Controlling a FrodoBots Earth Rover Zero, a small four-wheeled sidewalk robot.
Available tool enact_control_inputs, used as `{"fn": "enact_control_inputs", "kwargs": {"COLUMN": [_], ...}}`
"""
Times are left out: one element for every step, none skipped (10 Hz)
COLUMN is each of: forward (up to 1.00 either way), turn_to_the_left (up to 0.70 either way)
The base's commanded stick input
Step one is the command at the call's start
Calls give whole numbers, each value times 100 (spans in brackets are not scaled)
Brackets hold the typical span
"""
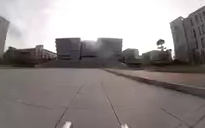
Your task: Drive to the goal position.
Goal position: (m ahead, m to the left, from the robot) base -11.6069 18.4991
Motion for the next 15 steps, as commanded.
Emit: {"fn": "enact_control_inputs", "kwargs": {"forward": [100,100,100,100,100,100,100,100,100,100,100,100,100,100,100], "turn_to_the_left": [0,0,0,0,0,0,0,0,3,23,40,40,40,40,40]}}
